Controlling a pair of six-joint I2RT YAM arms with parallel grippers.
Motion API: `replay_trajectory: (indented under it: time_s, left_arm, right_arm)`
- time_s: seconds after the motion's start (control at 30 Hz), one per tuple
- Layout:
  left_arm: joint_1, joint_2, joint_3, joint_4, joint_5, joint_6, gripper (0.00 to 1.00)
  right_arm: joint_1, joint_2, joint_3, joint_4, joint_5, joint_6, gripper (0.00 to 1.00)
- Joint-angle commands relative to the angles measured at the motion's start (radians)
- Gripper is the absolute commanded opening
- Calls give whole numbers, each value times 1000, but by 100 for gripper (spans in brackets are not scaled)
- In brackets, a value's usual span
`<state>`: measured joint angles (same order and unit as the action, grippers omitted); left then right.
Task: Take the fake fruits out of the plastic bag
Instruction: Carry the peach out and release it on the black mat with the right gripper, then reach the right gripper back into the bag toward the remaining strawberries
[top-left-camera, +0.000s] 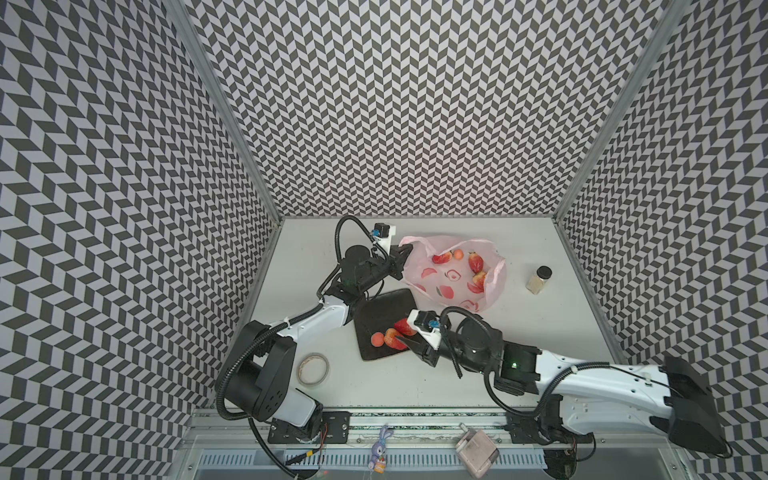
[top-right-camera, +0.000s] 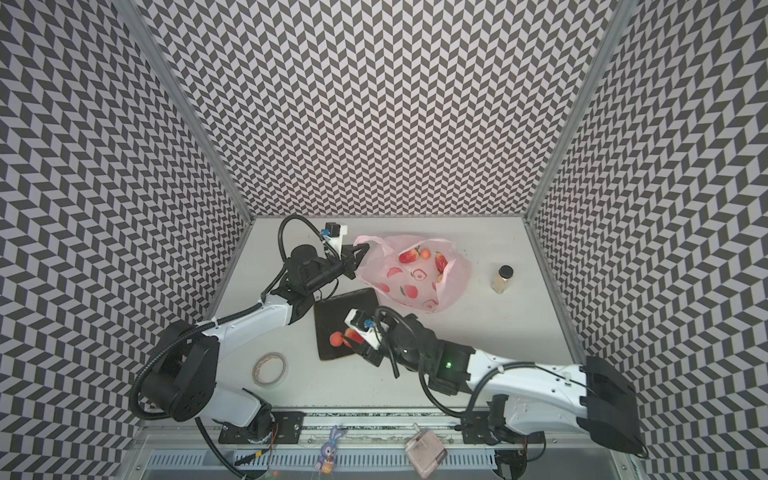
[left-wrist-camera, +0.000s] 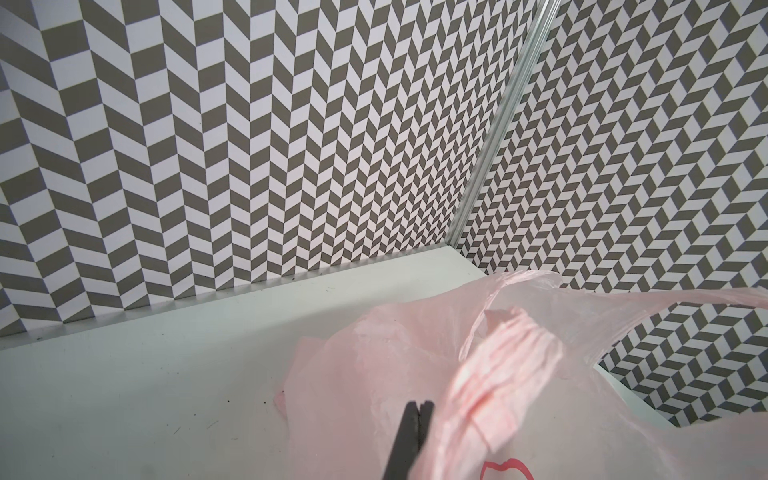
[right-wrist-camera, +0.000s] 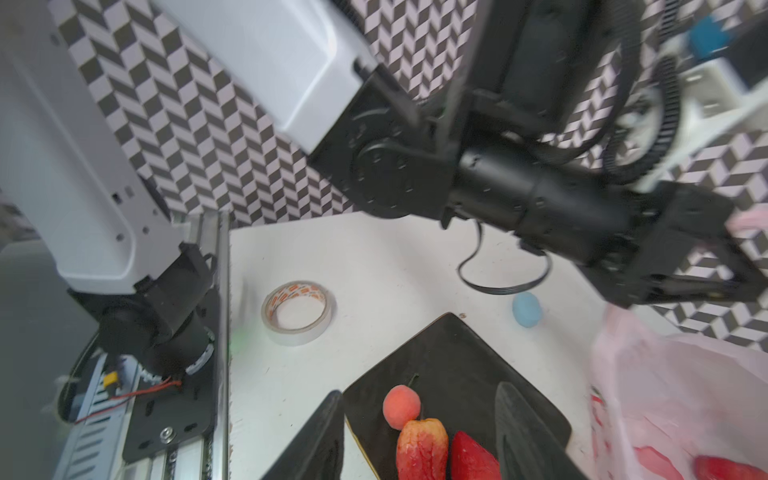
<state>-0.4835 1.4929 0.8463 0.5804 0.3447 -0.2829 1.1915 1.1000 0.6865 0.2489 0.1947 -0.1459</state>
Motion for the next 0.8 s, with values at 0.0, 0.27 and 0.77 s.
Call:
replay_trajectory:
  time_s: [0.0,0.27,0.77]
  left_arm:
    - [-3,-22,-16,42,19,-10,0]
    - [-69,-92,-95,66,-35,-41,0]
    - [-246,-119,-115,81,-84,-38,0]
  right_arm:
    - [-54,-24,33,-72,203,161,55]
    - [-306,222,261,-423,276,558,42]
    - [-654,457,208,-435,198,832,50]
